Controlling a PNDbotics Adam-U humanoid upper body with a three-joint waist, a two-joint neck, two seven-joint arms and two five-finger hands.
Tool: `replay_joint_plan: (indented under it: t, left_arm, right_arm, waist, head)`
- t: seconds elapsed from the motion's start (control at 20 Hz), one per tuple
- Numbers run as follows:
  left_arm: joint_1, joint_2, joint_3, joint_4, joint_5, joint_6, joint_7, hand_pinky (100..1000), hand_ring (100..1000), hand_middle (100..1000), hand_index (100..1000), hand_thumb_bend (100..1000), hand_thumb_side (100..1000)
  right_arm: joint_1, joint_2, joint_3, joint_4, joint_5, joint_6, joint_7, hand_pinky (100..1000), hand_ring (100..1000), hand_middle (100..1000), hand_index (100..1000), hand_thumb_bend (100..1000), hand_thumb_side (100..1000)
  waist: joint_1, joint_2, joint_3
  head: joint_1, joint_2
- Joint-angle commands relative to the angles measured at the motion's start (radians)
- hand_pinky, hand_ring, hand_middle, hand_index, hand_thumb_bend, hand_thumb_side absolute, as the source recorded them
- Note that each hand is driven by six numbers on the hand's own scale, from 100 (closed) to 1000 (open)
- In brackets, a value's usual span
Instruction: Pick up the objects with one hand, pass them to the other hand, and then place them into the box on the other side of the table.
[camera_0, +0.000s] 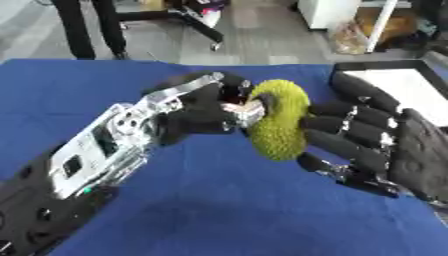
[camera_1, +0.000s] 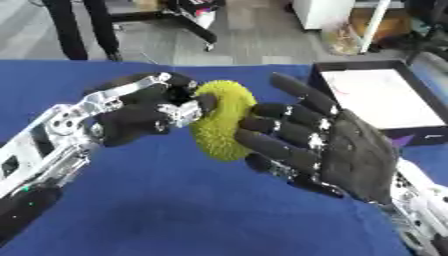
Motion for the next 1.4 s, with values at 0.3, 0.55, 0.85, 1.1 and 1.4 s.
replay_joint_plan:
  t: [0.3, 0.55, 0.85, 1.1, 1.4]
  left_arm:
    - [-0.011, 0.018, -0.006, 0.033, 0.021, -0.002, 0.001, 615, 460, 362, 495, 100, 326]
    - [-0.014, 0.010, -0.022, 0.038, 0.031, 0.008, -0.009, 616, 460, 363, 495, 100, 329]
    - [-0.019, -0.003, -0.034, 0.032, 0.050, 0.013, -0.020, 618, 462, 364, 497, 100, 330]
    - [-0.021, -0.004, -0.032, 0.013, 0.071, 0.016, -0.028, 619, 462, 365, 497, 100, 329]
    - [-0.023, 0.000, -0.024, -0.016, 0.086, 0.021, -0.030, 623, 463, 366, 501, 100, 328]
  right_arm:
    - [-0.015, -0.015, -0.002, -0.021, -0.007, -0.002, -0.015, 978, 861, 867, 989, 316, 100]
    - [-0.020, -0.011, -0.005, -0.021, -0.019, 0.005, -0.012, 977, 862, 870, 989, 312, 100]
    - [-0.021, -0.010, -0.001, -0.021, -0.027, 0.003, 0.005, 976, 861, 869, 990, 317, 100]
    - [-0.013, -0.011, 0.003, -0.021, -0.027, -0.001, 0.012, 975, 861, 868, 990, 321, 100]
    - [-0.002, -0.010, 0.010, -0.021, -0.023, -0.004, 0.019, 975, 861, 865, 990, 313, 100]
  waist:
    - [0.000, -0.015, -0.001]
    - [-0.001, -0.016, -0.002]
    - [-0.002, -0.017, 0.000]
    - [-0.002, -0.017, 0.001]
    - [-0.002, -0.018, 0.000]
  head:
    - [-0.001, -0.011]
    - [-0.002, -0.012]
    - [-0.004, -0.011]
    - [-0.004, -0.013]
    - [-0.005, -0.012]
